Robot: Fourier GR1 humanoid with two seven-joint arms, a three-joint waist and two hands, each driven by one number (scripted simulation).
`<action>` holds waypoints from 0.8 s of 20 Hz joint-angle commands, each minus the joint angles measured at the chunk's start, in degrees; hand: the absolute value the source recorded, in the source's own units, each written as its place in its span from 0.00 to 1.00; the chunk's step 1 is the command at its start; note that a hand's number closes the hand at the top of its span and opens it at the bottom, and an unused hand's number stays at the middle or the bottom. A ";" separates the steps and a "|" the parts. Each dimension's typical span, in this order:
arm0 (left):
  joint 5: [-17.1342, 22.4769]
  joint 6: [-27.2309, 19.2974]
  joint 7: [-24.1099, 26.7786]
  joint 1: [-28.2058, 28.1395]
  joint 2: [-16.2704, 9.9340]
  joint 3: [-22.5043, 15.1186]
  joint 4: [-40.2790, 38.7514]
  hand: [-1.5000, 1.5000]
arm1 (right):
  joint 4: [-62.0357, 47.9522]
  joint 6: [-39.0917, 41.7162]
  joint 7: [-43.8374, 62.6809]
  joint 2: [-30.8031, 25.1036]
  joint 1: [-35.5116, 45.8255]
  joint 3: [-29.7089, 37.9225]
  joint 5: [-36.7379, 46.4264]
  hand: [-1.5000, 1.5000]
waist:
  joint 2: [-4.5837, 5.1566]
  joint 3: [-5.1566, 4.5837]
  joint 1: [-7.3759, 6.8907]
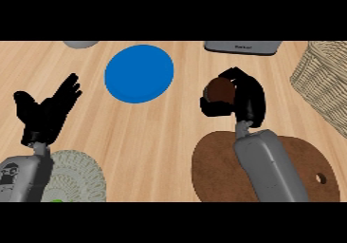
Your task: Pick the cupcake from the cutting board and place it in the basket
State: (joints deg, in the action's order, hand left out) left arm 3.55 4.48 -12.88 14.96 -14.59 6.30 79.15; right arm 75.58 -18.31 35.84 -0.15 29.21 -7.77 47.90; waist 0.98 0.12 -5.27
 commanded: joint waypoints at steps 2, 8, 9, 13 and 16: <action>0.03 0.42 0.94 -0.39 -0.54 0.70 -1.56 0.50 | -6.25 -15.36 11.63 0.14 13.64 -5.06 4.14 1.00 | -0.37 -0.20 0.53; 0.38 -0.25 -0.70 -0.53 -1.43 2.24 -0.75 0.50 | -15.84 -18.20 25.67 0.14 27.05 -5.42 11.97 1.00 | -0.83 -0.19 3.23; -1.32 -2.31 0.31 -0.65 0.41 1.25 -2.58 0.50 | -17.22 -15.44 28.55 0.14 31.47 -4.11 13.70 1.00 | -0.78 -0.23 3.39; 0.00 -1.08 -2.23 -1.35 -0.14 1.28 0.94 0.50 | -22.10 -10.41 29.89 -0.82 38.52 0.99 17.35 1.00 | -0.98 -0.18 4.07; 0.69 -0.58 -1.31 -1.31 -1.38 3.10 0.10 0.50 | -22.86 -11.26 27.89 -2.81 39.54 4.19 17.00 1.00 | -0.94 -0.15 4.57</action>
State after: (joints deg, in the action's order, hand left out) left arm 3.65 3.71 -13.82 13.83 -15.46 8.38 79.25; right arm 54.37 -30.53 59.02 -1.25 64.31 -6.89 63.60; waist 0.13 -0.06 -1.47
